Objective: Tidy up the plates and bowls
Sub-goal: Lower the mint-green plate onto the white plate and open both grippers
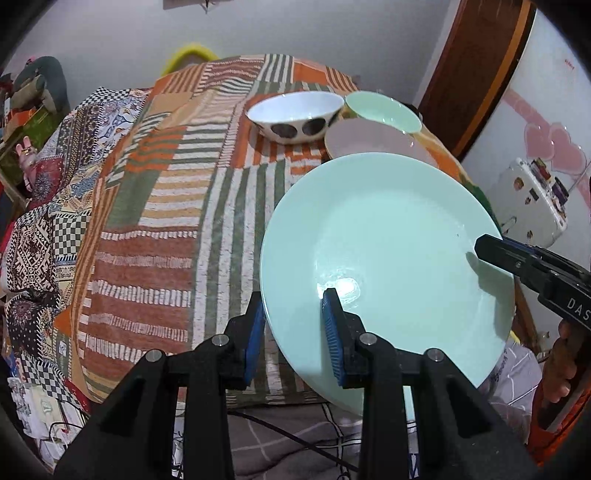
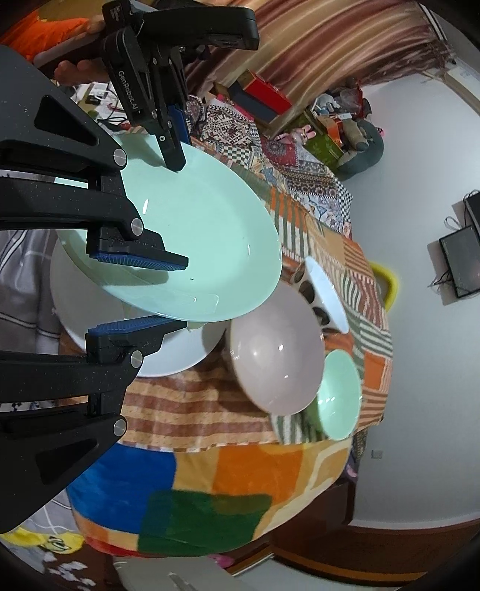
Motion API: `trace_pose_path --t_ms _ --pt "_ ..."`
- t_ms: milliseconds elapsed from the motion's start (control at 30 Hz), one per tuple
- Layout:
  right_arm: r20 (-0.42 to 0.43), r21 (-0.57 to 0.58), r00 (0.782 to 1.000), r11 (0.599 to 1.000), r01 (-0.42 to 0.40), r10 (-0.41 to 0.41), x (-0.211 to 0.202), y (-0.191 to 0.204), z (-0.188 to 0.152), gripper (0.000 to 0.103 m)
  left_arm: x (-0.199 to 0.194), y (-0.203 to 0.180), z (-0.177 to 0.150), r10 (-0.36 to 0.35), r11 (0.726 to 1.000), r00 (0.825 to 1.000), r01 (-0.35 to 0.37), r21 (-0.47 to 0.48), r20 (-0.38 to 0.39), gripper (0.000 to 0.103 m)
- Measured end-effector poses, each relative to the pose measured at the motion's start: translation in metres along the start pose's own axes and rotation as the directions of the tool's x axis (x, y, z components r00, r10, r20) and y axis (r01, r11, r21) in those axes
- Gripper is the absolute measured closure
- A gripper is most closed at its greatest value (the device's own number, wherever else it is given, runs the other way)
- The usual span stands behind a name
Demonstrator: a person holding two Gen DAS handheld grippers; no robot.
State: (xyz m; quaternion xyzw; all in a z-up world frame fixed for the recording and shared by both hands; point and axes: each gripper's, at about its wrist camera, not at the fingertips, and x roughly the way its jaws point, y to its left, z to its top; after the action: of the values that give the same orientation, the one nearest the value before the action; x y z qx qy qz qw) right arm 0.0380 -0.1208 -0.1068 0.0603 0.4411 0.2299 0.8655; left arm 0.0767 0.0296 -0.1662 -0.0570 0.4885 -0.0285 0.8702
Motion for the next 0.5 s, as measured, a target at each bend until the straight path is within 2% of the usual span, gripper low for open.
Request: trace_pose_path --t_ms 500 --pt "-0.09 0.084 0.996 0.996 0.003 0.004 0.016 -0.025 -0.021 0.08 0.041 -0.013 -0.007 0.011 0.999 0.994 -0.008 0.032 -0.111 0.072"
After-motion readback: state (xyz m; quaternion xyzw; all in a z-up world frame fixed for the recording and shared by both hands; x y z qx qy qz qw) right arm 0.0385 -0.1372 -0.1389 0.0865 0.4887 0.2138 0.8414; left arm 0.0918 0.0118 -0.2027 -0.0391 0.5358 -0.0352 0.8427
